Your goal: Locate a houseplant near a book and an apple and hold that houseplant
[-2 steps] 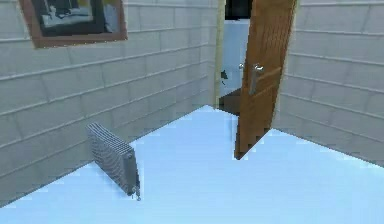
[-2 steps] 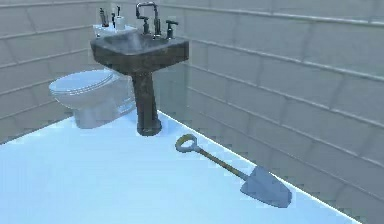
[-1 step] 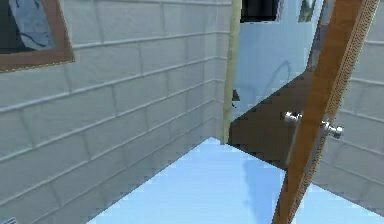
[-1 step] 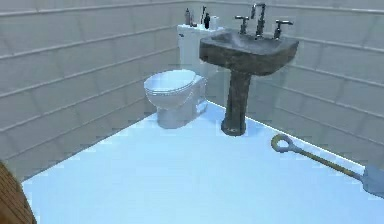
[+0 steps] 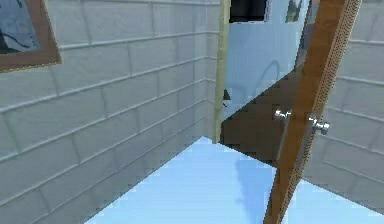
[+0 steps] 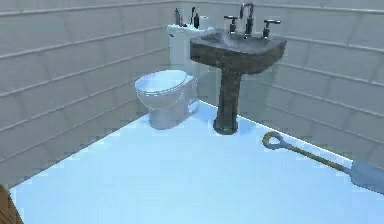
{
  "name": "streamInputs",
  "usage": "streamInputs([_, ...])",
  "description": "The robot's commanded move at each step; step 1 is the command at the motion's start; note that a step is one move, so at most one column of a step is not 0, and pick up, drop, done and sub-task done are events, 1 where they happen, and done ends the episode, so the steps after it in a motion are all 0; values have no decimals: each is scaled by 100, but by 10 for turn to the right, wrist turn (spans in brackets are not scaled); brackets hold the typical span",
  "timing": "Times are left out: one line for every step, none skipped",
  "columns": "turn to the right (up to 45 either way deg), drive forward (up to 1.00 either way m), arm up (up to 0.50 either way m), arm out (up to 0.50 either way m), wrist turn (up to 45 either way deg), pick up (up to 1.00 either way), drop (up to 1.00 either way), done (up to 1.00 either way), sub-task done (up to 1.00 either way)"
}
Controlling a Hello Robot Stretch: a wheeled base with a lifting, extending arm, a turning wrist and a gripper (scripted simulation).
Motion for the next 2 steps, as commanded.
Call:
streamInputs([210, 0, 0, 0, 0, 0, 0, 0, 0])
streamInputs([0, 5, 0, 0, 0, 0, 0, 0, 0])
